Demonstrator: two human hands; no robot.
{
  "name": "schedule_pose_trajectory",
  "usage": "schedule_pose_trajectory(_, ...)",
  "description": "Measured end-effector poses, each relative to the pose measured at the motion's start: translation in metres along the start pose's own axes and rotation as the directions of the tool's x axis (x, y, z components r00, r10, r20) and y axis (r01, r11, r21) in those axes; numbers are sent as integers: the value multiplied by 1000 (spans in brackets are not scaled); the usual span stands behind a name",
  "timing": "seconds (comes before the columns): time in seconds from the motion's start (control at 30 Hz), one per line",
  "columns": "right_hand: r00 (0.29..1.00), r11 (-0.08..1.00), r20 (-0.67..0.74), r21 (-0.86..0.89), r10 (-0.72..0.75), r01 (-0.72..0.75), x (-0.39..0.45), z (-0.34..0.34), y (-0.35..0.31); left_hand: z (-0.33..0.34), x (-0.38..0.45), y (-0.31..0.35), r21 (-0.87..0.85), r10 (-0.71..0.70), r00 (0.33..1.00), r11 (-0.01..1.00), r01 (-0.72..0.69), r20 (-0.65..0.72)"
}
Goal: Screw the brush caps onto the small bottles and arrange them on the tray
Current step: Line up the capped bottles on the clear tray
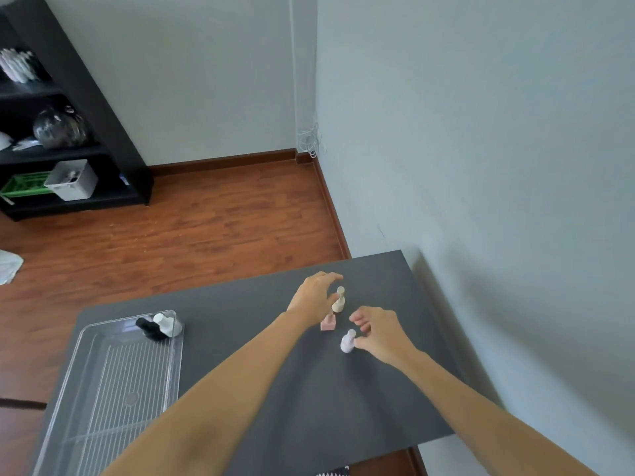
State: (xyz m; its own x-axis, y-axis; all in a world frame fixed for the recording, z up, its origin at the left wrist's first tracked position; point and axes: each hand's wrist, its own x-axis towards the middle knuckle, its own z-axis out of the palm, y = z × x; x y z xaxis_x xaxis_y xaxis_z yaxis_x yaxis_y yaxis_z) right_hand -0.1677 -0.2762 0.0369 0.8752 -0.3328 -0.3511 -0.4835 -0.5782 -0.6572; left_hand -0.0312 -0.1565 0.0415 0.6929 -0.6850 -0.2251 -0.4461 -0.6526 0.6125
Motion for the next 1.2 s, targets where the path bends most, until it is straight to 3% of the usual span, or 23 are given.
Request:
schedule_pose_trajectory(0.3, 999, 997, -21, 60, -47, 48, 1, 14, 12, 21, 24, 11, 47, -160, 987, 986, 160, 0)
schedule_pose_trajectory(0.5, 997, 997, -76, 76, 7, -1, 5, -3, 17, 11, 22, 8, -54, -151, 986, 988, 148, -69)
schedule_pose_trajectory(0.63, 984, 998, -172, 30, -53, 59, 14, -26, 5, -11, 16, 10, -112, -103, 984, 990, 87, -146)
schedule_pose_trajectory(0.77, 954, 988, -262, 2, -147, 153, 25, -43, -29, -44, 3, 7, -138, -77, 971, 989, 46, -226)
schedule_pose_trajectory(0.9, 929, 964, -267, -7, -258, 265, 38, -44, -78, -88, -19, -4, -152, -80, 945, 988, 33, -317)
schedule_pose_trajectory(1.2, 855, 862, -109, -58, -507, 503, 52, 18, -208, -192, -115, -75, -134, -179, 869, 982, 131, -461)
